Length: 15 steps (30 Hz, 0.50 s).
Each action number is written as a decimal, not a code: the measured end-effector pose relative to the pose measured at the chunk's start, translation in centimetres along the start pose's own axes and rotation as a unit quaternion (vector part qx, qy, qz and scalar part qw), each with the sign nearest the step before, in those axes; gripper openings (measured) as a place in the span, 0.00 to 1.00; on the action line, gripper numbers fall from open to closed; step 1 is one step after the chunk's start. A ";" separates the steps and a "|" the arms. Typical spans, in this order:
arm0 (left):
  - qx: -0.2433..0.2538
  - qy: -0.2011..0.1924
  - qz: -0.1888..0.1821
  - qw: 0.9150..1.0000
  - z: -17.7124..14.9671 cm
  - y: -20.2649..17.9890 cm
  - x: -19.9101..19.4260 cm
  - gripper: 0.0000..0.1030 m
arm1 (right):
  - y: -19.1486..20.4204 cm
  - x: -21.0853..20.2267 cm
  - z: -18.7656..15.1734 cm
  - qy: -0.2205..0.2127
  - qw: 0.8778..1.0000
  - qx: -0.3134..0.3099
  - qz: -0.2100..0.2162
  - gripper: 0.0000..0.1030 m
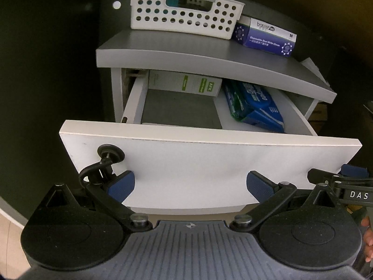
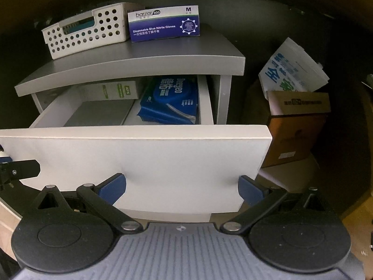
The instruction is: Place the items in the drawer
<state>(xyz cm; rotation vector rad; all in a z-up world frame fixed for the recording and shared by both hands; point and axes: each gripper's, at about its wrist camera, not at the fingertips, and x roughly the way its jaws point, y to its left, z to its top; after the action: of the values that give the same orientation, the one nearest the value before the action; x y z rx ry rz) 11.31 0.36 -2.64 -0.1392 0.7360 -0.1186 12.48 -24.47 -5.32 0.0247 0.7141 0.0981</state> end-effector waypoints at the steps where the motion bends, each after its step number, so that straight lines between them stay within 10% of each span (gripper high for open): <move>1: -0.001 0.000 0.000 1.000 0.2 0.1 0.3 1.00 | 0.0 0.4 0.2 0.001 1.000 -0.001 0.000 1.00; 15: -0.018 -0.011 0.004 1.000 3.5 1.4 4.1 1.00 | 0.0 5.5 2.7 -0.009 1.000 -0.007 -0.002 1.00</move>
<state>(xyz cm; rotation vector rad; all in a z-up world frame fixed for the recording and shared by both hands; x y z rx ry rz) 16.73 1.41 -3.01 -0.1716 0.7178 -0.0968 18.36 -23.90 -6.89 0.0108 0.6952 0.0989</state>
